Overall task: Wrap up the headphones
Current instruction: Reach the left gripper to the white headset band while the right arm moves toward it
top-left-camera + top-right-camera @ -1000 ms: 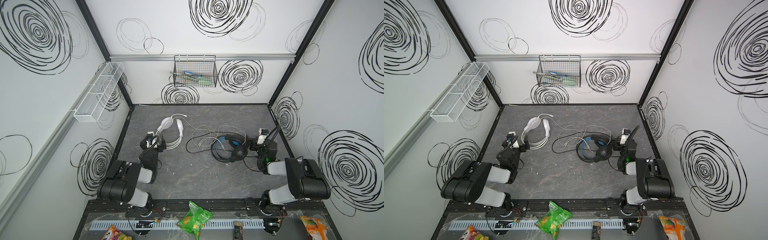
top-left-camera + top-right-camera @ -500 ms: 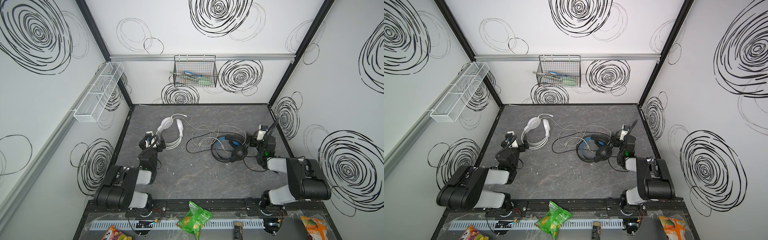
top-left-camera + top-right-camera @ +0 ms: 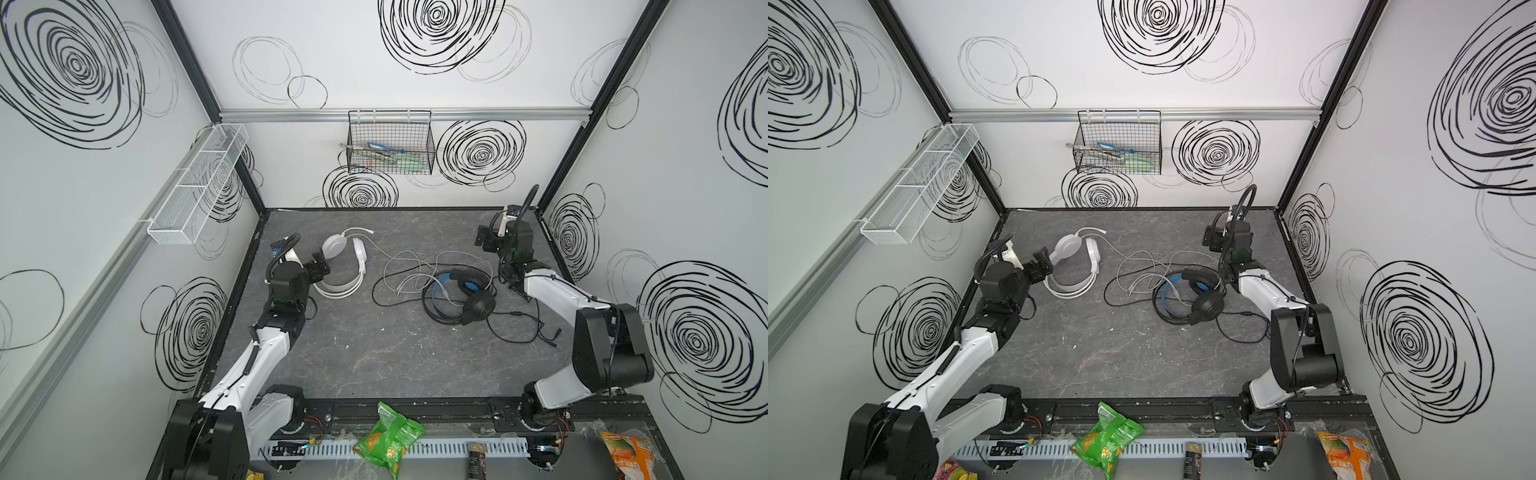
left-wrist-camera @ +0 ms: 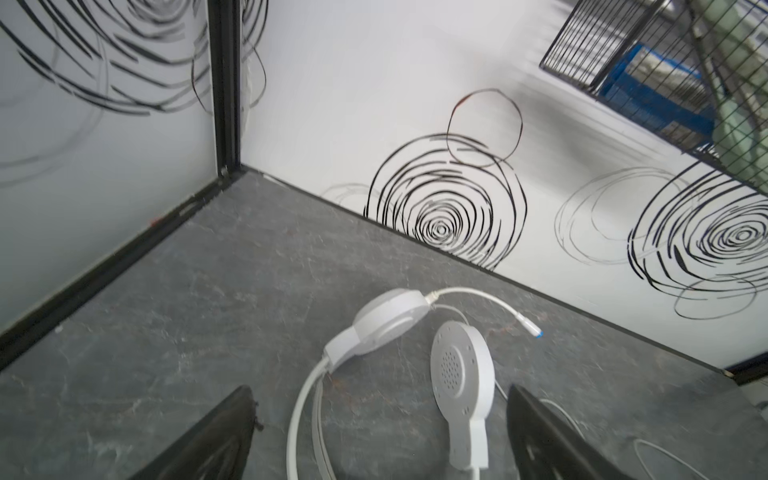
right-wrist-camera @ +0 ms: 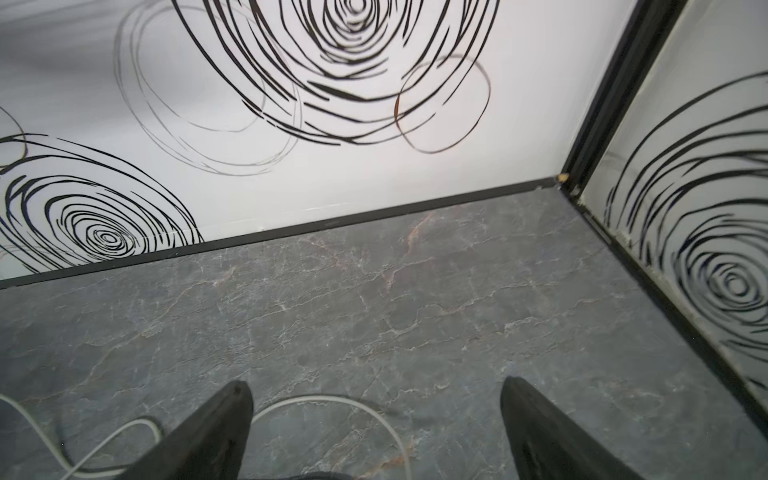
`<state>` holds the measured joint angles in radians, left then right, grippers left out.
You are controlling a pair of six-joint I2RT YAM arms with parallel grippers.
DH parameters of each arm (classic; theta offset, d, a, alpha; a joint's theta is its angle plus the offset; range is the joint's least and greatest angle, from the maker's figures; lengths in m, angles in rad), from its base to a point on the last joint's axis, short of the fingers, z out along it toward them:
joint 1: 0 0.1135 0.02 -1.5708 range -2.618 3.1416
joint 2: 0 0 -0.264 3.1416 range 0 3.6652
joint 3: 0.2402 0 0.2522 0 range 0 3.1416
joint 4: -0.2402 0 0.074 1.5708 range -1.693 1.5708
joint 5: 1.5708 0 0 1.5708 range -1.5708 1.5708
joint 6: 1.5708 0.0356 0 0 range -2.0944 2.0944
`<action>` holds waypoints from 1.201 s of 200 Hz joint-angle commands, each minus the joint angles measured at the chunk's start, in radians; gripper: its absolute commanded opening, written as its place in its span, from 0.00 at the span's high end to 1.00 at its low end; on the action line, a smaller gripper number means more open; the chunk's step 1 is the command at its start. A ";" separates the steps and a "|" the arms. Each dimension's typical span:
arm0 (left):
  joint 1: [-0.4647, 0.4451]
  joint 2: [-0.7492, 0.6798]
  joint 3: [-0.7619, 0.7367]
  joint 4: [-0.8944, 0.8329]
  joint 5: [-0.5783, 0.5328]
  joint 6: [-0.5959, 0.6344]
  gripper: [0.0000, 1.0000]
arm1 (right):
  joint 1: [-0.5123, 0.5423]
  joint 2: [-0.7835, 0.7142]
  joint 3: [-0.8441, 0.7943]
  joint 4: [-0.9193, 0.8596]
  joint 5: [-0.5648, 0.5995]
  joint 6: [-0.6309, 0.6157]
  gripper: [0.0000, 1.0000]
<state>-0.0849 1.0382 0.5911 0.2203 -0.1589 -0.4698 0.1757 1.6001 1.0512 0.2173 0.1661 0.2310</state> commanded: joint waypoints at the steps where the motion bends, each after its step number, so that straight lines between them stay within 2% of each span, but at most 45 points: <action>1: 0.002 0.010 0.098 -0.256 0.098 -0.115 0.04 | 0.034 0.101 0.171 -0.314 -0.063 0.134 0.03; 16: 0.016 0.042 0.148 -0.336 0.110 -0.150 0.04 | 0.079 0.150 0.258 -0.363 -0.074 0.132 0.03; 38: 0.040 0.112 0.223 -0.483 0.069 -0.214 0.04 | 0.142 0.191 0.347 -0.416 -0.072 0.132 0.03; 54: 0.049 0.177 0.251 -0.520 0.077 -0.225 0.04 | 0.180 0.207 0.376 -0.433 -0.073 0.127 0.03; 97: 0.066 0.357 0.251 -0.484 0.069 -0.281 0.04 | 0.260 0.227 0.422 -0.511 -0.049 0.079 0.03; 155: 0.034 0.577 0.268 -0.415 0.088 -0.374 0.04 | 0.292 0.194 0.446 -0.585 -0.054 0.026 0.03; 212: -0.028 0.687 0.345 -0.424 0.046 -0.392 0.04 | 0.339 0.126 0.413 -0.581 -0.038 -0.051 0.03; 225: -0.041 0.699 0.351 -0.428 0.036 -0.392 0.00 | 0.345 0.104 0.397 -0.571 -0.032 -0.067 0.03; 240: -0.050 0.716 0.353 -0.436 0.040 -0.392 0.09 | 0.350 0.081 0.388 -0.573 -0.025 -0.080 0.03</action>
<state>-0.1188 1.7206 0.9268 -0.2081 -0.1020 -0.8368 0.5140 1.7508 1.4570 -0.3492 0.1162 0.1921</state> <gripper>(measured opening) 0.959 0.975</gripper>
